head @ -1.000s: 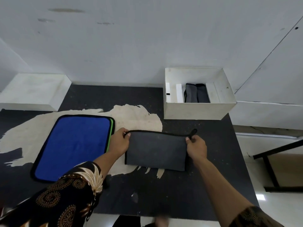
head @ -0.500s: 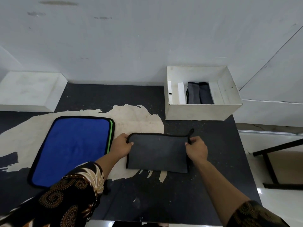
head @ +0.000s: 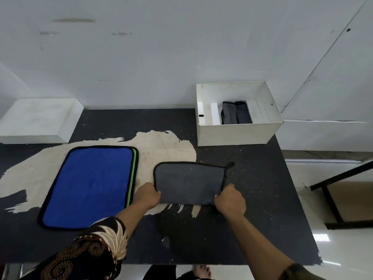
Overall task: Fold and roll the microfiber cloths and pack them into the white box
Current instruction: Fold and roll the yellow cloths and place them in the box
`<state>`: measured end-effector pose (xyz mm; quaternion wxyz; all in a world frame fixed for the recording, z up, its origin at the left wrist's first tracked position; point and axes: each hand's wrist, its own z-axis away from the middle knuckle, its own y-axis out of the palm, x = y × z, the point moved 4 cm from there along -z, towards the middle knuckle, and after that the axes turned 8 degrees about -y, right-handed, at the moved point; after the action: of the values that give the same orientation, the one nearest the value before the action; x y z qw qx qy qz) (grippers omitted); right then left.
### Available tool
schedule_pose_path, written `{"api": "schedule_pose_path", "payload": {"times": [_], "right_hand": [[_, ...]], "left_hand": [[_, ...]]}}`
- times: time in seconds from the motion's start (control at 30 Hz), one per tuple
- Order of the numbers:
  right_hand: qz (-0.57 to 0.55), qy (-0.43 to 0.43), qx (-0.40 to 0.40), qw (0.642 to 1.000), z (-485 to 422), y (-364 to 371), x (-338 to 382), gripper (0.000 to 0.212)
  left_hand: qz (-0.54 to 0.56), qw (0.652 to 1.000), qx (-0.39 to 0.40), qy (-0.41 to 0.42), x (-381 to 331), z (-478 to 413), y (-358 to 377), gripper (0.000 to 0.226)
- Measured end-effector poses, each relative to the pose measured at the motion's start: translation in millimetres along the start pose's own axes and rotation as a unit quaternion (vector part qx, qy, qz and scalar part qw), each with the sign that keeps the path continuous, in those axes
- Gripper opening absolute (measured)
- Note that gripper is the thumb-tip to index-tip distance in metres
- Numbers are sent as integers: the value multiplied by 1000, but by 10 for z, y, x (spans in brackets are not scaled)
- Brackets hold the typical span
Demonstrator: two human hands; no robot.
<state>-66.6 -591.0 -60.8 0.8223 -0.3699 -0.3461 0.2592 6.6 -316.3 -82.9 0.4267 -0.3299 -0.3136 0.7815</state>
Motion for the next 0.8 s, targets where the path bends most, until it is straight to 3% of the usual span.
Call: {"api": "schedule_pose_path", "payload": {"times": [0.3, 0.5, 0.63, 0.8], "right_hand": [[-101, 8, 30, 994, -4, -119, -189, 13], [-122, 38, 57, 990, 181, -205, -508, 12], [-95, 46, 88, 991, 335, -166, -706, 14], [-70, 31, 58, 995, 407, -125, -824, 19]], "left_hand": [[111, 993, -36, 21, 44, 232, 2, 32], [175, 982, 62, 29, 96, 453, 73, 7], [145, 979, 141, -6, 196, 607, 238, 6], [201, 971, 129, -28, 290, 682, 395, 18]]}}
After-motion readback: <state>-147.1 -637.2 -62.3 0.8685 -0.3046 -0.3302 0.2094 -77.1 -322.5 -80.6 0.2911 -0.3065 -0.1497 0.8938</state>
